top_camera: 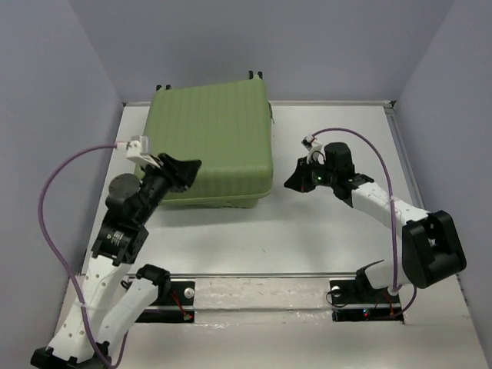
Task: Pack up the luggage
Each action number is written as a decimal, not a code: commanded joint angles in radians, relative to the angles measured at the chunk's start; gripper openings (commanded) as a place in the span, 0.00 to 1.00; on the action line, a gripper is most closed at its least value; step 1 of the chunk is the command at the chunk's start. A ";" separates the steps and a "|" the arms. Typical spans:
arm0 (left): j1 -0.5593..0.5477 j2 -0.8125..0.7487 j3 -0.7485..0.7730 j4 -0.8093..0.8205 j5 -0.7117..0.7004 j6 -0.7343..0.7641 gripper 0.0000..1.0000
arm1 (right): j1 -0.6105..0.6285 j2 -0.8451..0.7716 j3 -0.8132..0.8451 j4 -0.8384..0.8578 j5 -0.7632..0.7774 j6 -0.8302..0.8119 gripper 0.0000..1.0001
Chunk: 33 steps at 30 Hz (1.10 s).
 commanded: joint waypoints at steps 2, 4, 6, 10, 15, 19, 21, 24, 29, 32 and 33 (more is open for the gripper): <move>-0.257 -0.080 -0.257 -0.092 -0.034 -0.067 0.43 | -0.002 0.001 -0.032 0.195 -0.210 -0.056 0.16; -0.308 -0.062 -0.303 -0.088 -0.037 -0.080 0.42 | 0.015 0.032 -0.017 0.224 -0.238 -0.026 0.17; -0.357 -0.002 -0.357 -0.069 -0.039 -0.086 0.43 | 0.065 0.055 0.009 0.229 -0.226 -0.008 0.17; -0.373 0.119 -0.377 0.017 -0.026 -0.052 0.45 | 0.133 0.090 0.074 0.285 -0.153 0.031 0.20; -0.373 0.179 -0.261 -0.070 -0.371 -0.034 0.49 | 0.133 0.060 0.033 0.354 -0.137 0.006 0.21; -0.371 0.080 -0.201 -0.095 -0.661 -0.051 0.52 | 0.133 0.052 -0.051 0.367 -0.009 -0.045 0.28; -0.371 0.035 -0.209 -0.067 -0.668 -0.057 0.56 | 0.133 0.089 -0.049 0.377 -0.002 -0.087 0.35; -0.371 0.044 -0.231 -0.065 -0.626 -0.060 0.58 | 0.133 0.155 -0.029 0.408 0.034 -0.137 0.42; -0.371 0.032 -0.296 -0.102 -0.525 -0.074 0.58 | 0.121 0.172 -0.058 0.521 0.058 -0.272 0.44; -0.373 -0.017 -0.333 -0.131 -0.456 -0.089 0.58 | 0.070 0.213 -0.058 0.600 -0.045 -0.277 0.45; -0.373 -0.031 -0.346 -0.139 -0.444 -0.092 0.58 | 0.070 0.234 -0.055 0.627 -0.068 -0.278 0.44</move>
